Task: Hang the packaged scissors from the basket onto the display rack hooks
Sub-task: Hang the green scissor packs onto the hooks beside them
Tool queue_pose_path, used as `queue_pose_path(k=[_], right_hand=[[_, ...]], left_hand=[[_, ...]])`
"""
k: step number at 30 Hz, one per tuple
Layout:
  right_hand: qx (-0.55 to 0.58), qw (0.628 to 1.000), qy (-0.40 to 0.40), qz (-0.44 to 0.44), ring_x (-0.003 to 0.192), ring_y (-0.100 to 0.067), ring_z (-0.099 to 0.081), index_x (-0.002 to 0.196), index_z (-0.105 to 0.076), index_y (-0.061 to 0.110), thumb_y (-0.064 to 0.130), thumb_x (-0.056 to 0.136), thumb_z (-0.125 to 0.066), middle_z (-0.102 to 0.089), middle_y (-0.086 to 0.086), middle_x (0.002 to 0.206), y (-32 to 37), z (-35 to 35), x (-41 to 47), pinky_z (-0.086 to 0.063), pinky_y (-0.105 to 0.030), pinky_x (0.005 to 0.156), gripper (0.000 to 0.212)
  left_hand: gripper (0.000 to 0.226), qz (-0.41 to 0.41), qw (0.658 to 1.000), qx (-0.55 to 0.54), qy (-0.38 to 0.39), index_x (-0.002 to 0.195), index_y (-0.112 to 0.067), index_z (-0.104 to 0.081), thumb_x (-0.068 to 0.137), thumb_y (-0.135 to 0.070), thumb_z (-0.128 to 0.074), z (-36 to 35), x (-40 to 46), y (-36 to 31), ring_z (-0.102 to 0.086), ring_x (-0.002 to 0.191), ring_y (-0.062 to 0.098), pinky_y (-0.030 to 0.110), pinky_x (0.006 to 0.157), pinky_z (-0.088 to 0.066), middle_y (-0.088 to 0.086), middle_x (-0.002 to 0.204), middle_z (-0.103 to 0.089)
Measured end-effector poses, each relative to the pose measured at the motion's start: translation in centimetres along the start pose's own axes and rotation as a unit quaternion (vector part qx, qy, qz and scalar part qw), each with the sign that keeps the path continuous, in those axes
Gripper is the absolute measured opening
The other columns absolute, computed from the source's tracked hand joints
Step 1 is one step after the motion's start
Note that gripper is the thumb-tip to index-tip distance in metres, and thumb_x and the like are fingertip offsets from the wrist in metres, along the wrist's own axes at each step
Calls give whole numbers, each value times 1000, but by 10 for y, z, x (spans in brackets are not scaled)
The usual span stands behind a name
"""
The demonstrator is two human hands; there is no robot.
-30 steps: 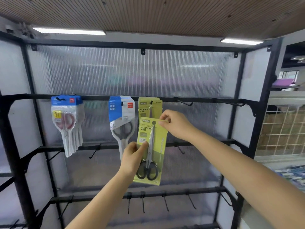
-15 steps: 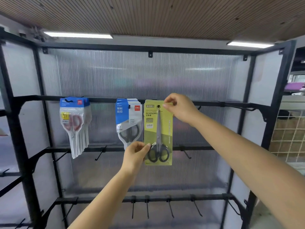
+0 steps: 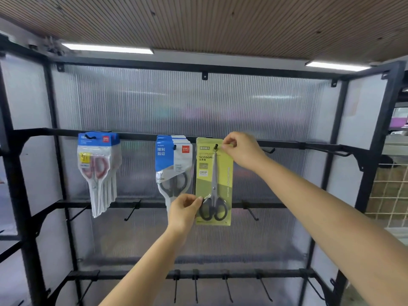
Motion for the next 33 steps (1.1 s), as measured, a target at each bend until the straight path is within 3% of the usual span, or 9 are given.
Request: queue_pose_path(k=[4,8,12,18,26,28,30,33], right_hand=[[-44,998,-29,32,101,-16,-55,107,-58,9,19,94,-55,-59,-1,109,1,-6,-2,-43,-28,82,17],[-117,988,-48,90,100,-17,-54,117,-53,11,21,96,-50,-53,-2,116,4,-12,-12,-48,-35,85,24],[-152,981,-59,105,112,-18,-47,124,-51,11,21,95,-51,-49,-3,120,-2,-17,-13,-48,-35,86,30],[-194,973,-63,105,118,-21,-42,130,-47,12,18,94,-53,-45,-5,122,-6,-21,-15,-46,-35,89,37],[-215,971,-47,96,121,-23,-41,138,-41,11,18,94,-50,-45,-6,128,-12,-10,-32,-41,-38,98,46],[-213,973,-41,82,121,-25,-42,136,-43,9,18,95,-50,-46,-7,128,-18,-4,-41,-40,-38,98,43],[-213,974,-33,67,124,-25,-40,136,-43,8,19,95,-49,-45,-8,132,-24,3,-51,-38,-37,101,43],[-215,976,-22,40,127,-25,-39,136,-42,8,19,96,-48,-43,-9,136,-34,11,-71,-38,-36,101,43]], left_hand=[[13,3,1000,5,-16,80,-13,-62,90,-21,-62,-2,9,6,-60,79,18,34,81,-52,7,82,-65],[15,-3,999,20,-45,79,-11,-63,89,-22,-62,-4,20,8,-56,71,13,20,64,-47,3,76,-62],[15,-16,995,50,-81,88,-11,-63,90,-25,-61,-5,22,9,-52,68,5,14,55,-38,-4,75,-60],[18,3,993,41,-112,78,-12,-56,87,-25,-66,-9,21,9,-52,68,11,18,54,-38,-1,73,-57],[17,-10,992,62,-105,91,-7,-57,96,-21,-51,-14,4,5,-51,67,7,16,52,-37,1,78,-57],[16,-18,992,72,-102,90,-6,-56,97,-19,-49,-17,-7,5,-55,74,16,20,57,-42,7,84,-59],[19,-21,991,94,-94,107,-5,-57,96,-17,-49,-19,-20,8,-57,99,24,30,79,-46,10,108,-59],[40,-23,987,133,-86,133,-4,-44,95,-16,-51,-23,-45,6,-40,127,22,33,103,-34,5,135,-40]])
Point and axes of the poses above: each hand's wrist, its own x-axis towards the middle knuckle, its own z-axis out of the back of the hand, y = z × x, the point moved 6 cm from there along x, towards the middle knuckle
